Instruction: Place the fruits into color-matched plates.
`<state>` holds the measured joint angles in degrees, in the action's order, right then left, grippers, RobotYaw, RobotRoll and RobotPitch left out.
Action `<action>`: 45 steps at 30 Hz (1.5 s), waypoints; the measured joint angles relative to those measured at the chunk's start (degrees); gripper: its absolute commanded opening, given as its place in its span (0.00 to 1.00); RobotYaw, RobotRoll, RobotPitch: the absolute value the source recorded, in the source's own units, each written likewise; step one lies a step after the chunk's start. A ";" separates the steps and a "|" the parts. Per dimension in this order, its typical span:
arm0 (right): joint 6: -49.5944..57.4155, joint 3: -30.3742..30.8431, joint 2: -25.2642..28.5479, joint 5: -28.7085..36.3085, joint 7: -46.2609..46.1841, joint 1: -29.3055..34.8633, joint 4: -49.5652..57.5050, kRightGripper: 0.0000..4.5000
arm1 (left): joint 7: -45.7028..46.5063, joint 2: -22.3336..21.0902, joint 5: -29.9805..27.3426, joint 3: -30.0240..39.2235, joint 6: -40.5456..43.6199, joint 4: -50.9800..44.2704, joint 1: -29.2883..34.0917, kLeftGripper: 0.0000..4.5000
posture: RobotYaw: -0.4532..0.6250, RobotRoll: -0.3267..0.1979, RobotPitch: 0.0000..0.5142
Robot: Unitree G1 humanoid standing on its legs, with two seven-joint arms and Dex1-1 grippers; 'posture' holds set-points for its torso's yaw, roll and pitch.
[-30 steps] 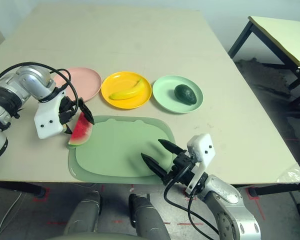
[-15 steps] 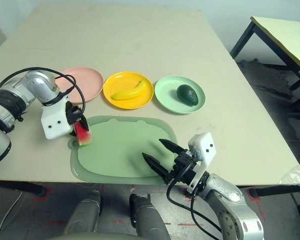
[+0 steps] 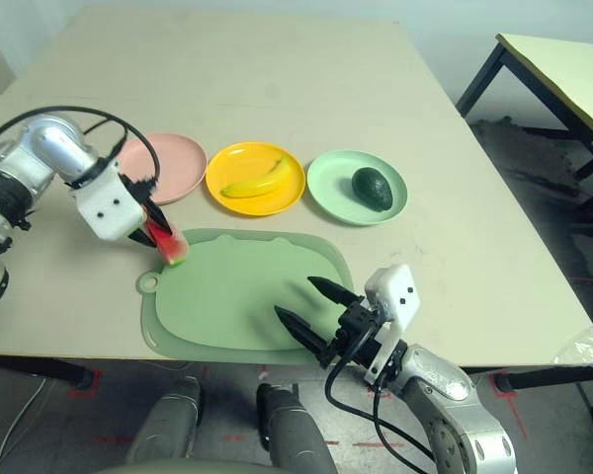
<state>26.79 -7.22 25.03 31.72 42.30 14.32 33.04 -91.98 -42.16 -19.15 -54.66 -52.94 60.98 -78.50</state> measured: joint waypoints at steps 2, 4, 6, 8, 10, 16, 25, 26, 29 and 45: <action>-0.18 0.33 0.00 0.00 0.00 -0.53 -0.10 1.00 | 0.01 -0.01 -1.29 1.08 1.38 -0.25 -0.03 0.28 | 0.55 0.62 0.35; -0.52 0.72 -0.02 0.01 -0.02 -0.67 -0.11 1.00 | 0.01 0.19 -0.92 2.99 2.12 1.25 -1.11 0.28 | 0.56 0.62 0.35; -0.72 0.75 -0.21 0.01 -0.38 -0.68 -0.10 1.00 | 0.63 0.43 1.82 6.08 2.49 4.88 -3.42 0.28 | 0.56 0.62 0.36; -1.60 0.81 -0.98 0.00 -1.14 -0.63 -0.09 1.00 | 7.67 0.10 9.77 7.65 3.60 9.41 -7.02 0.28 | 0.56 0.62 0.37; -3.09 1.50 -2.30 -0.30 -2.08 -0.33 0.09 1.00 | 18.48 -0.75 19.01 7.40 6.04 12.31 -9.17 0.28 | 0.56 0.62 0.38; -10.63 7.40 -6.59 -8.37 -8.06 0.99 2.54 1.00 | 44.58 1.17 37.38 7.12 17.47 16.63 -7.35 0.28 | 0.55 0.62 0.44; -14.28 12.48 -9.35 -16.11 -15.87 1.93 4.83 1.00 | 57.64 6.25 48.03 10.31 24.19 18.03 -1.22 0.28 | 0.52 0.62 0.50; -14.46 12.56 -9.49 -16.43 -16.49 1.90 4.83 1.00 | 59.00 6.90 49.17 10.62 24.53 18.03 -1.21 0.36 | 0.52 0.62 0.50; -15.00 12.51 -9.57 -16.59 -17.11 1.81 4.77 1.00 | 60.44 7.64 51.59 11.24 24.73 18.07 -1.06 0.59 | 0.52 0.62 0.49; -15.00 -14.70 1.61 -1.78 -13.91 -6.46 -4.74 1.00 | 44.86 -0.03 34.13 41.31 21.27 16.66 -0.62 0.99 | 0.62 0.62 0.43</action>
<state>11.79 -21.92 26.64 29.94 28.40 7.86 28.30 -47.12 -42.18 14.97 -13.34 -31.67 77.64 -79.11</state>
